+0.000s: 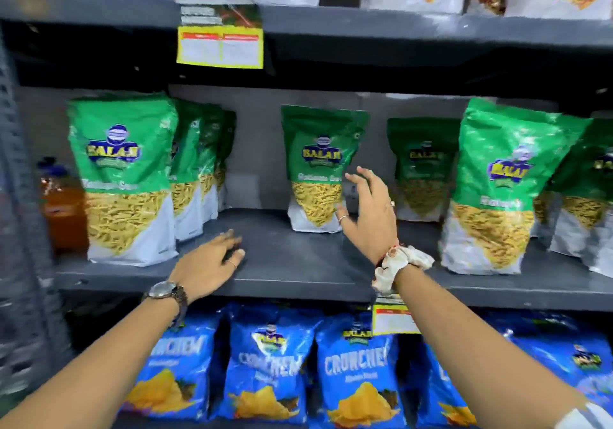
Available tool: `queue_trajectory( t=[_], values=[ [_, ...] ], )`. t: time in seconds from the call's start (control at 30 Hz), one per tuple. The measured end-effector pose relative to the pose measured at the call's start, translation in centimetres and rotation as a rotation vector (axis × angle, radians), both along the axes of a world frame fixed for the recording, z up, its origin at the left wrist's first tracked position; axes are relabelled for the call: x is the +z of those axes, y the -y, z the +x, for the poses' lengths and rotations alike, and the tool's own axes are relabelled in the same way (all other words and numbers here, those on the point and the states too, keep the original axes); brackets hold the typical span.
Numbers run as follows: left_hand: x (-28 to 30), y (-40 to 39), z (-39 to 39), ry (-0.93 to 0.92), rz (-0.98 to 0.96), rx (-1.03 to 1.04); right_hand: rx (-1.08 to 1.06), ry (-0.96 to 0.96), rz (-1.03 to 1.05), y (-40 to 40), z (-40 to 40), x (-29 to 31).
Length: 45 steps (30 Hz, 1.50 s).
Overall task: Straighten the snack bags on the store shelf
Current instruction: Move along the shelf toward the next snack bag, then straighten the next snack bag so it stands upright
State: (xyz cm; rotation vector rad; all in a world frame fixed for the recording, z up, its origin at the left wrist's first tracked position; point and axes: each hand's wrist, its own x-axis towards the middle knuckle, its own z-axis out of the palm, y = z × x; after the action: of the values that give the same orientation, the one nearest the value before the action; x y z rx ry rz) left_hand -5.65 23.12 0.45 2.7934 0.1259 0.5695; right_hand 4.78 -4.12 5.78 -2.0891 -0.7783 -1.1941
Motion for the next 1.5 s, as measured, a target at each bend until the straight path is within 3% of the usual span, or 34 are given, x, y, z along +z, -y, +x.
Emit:
queue_trajectory(
  t=[0.37,0.6,0.83,1.5],
  values=[
    [-1.1,0.2,0.0,0.030,0.077,0.012,-0.305,-0.341,-0.074,-9.8,5.9,-1.0],
    [-1.1,0.1,0.1,0.050,0.104,-0.004,-0.343,-0.434,0.009,-11.1,8.7,-0.7],
    [-1.3,0.2,0.1,0.047,0.084,0.003,-0.299,-0.401,0.158,-11.8,8.9,-1.3],
    [-1.2,0.5,0.0,0.027,0.082,0.028,-0.210,-0.306,0.222,-9.7,2.2,-1.6]
  ],
)
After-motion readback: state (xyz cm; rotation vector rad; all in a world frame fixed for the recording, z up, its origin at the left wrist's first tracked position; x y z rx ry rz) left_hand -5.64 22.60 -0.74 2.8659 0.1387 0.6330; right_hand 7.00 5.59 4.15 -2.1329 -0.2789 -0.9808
